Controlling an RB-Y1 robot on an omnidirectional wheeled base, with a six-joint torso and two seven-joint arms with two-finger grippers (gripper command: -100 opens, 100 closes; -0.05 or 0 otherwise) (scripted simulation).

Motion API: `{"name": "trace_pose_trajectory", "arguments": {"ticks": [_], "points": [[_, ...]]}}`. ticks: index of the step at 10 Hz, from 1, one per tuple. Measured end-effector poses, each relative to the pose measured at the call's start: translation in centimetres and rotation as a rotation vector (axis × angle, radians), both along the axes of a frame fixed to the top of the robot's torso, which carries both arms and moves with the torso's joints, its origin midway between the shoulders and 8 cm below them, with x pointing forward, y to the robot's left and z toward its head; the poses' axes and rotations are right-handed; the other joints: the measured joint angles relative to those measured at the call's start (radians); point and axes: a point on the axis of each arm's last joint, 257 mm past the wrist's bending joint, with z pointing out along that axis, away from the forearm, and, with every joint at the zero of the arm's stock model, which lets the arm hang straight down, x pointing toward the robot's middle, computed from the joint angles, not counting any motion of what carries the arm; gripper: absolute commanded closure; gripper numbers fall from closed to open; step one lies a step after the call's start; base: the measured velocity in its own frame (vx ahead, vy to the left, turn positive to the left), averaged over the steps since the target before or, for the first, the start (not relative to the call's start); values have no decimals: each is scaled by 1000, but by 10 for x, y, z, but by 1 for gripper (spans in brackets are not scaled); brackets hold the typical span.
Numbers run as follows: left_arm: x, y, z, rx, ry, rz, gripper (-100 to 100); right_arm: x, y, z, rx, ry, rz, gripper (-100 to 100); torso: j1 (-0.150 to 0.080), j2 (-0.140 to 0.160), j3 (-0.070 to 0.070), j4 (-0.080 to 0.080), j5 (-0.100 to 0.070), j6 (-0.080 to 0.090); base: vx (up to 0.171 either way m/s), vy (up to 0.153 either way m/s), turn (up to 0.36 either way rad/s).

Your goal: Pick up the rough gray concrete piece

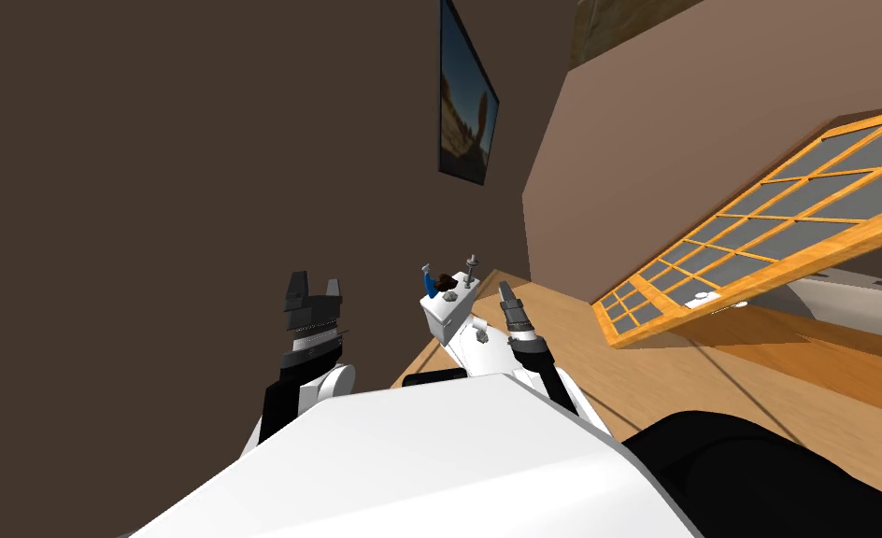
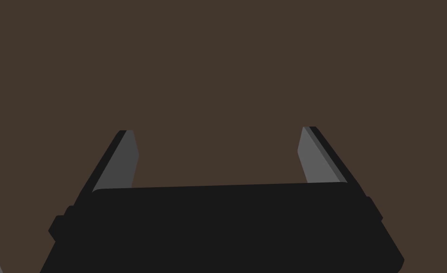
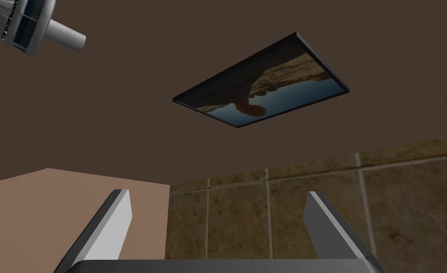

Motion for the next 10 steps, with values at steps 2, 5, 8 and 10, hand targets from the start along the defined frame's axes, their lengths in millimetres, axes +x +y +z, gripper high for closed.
{"name": "trace_pose_trajectory", "arguments": {"ticks": [2,5,8,10], "points": [[0,0,0,0,0,0,0,0,0,0,0,0,0,-100,0,0,0,0,0,0,2,1,-5],[0,0,0,0,0,0,0,3,4,-5,-41,10,3,-100,1,1,1,0,0,-1,-26,12,122],[0,0,0,0,0,0,0,9,10,-19,-189,37,6,-100,2,2,1,1,0,0,-41,30,142],[0,0,0,0,0,0,0,12,15,-33,-305,56,12,-100,2,3,2,1,0,0,-42,33,177]]}}
